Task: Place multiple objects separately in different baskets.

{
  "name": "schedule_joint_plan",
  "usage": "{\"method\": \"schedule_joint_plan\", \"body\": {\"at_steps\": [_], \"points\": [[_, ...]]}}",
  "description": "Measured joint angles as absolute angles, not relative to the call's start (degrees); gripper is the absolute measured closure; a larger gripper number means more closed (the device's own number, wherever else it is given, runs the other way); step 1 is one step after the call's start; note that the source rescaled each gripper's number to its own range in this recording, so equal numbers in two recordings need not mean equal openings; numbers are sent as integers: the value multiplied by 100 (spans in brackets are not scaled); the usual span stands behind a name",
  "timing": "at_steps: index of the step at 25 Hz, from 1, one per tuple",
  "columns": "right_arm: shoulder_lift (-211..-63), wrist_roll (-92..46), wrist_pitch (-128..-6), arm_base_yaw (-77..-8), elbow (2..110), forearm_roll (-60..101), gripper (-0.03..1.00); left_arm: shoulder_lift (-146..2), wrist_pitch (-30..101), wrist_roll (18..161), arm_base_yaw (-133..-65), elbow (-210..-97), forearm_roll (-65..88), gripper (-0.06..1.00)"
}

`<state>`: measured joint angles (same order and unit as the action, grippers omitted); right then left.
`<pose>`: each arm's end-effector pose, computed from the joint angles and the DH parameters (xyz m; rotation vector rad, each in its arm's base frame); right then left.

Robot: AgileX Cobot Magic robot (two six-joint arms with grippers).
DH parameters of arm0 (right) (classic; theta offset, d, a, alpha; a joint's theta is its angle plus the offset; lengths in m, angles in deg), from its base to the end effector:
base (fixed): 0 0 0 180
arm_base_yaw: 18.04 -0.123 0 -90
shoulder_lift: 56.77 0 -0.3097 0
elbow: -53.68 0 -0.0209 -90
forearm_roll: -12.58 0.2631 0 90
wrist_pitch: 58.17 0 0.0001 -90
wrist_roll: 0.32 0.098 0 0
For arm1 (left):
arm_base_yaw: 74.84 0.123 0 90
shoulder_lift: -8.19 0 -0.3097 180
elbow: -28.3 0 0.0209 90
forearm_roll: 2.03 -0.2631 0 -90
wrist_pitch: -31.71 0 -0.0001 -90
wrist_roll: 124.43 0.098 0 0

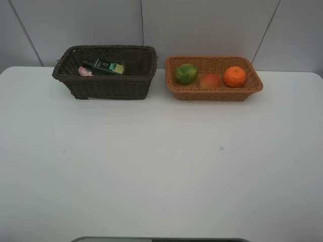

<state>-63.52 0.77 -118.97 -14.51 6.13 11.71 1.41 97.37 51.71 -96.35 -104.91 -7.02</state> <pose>-0.0174 -0.0002 0.2882 0.0820 2.0074 -0.0452 -0.0185 0.0157 0.2849 0.3085 2.0590 -0.1660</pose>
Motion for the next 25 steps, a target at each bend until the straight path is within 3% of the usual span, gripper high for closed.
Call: {"method": "schedule_joint_plan", "body": {"at_steps": [25], "points": [[-6352,77,-11897,-1451,613,1171,26,148,9271,5333,-9589,-10278,-429,9]]}}
